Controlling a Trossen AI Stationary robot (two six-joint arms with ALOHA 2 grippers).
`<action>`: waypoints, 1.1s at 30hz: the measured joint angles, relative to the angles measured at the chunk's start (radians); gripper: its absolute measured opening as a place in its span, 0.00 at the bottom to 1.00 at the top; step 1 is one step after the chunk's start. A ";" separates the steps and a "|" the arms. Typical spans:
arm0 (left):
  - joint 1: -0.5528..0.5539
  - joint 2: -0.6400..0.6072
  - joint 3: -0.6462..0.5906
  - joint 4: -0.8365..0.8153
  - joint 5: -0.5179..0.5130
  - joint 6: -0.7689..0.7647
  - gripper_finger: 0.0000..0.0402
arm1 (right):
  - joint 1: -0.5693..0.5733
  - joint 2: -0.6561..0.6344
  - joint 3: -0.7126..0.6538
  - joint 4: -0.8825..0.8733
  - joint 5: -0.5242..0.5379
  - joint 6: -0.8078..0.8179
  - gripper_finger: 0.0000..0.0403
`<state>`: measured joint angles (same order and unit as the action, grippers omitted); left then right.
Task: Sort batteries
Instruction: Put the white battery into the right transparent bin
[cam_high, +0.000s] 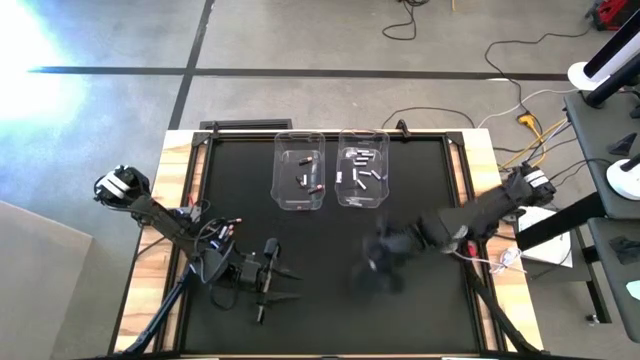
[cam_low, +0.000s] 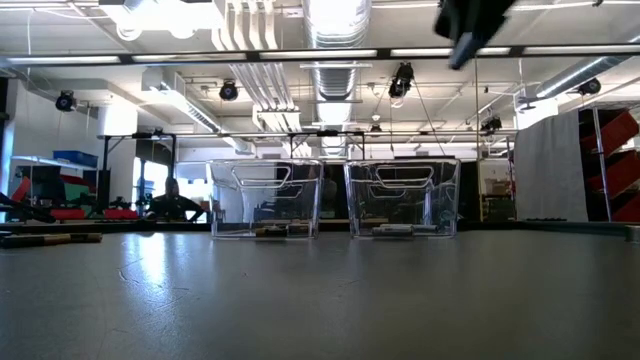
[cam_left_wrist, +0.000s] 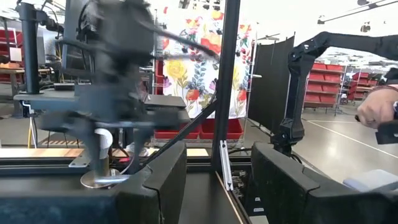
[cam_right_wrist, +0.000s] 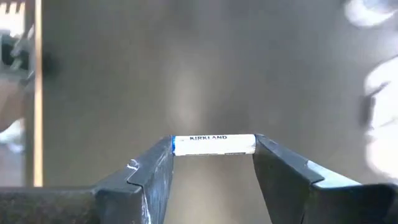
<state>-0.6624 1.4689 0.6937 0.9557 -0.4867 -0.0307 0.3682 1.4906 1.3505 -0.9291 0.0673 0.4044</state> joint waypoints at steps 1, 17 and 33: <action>0.000 0.000 0.000 0.000 0.000 0.000 0.40 | -0.042 0.000 0.015 0.000 -0.001 -0.042 0.48; 0.002 -0.001 0.000 0.000 -0.004 0.022 0.40 | -0.758 0.080 0.031 0.136 0.002 -0.295 0.47; 0.002 -0.001 0.000 -0.004 -0.004 0.021 0.40 | -0.945 0.372 0.074 0.202 -0.182 -0.352 0.47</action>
<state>-0.6609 1.4677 0.6937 0.9520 -0.4908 -0.0093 -0.5770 1.8625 1.4242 -0.7273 -0.1147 0.0519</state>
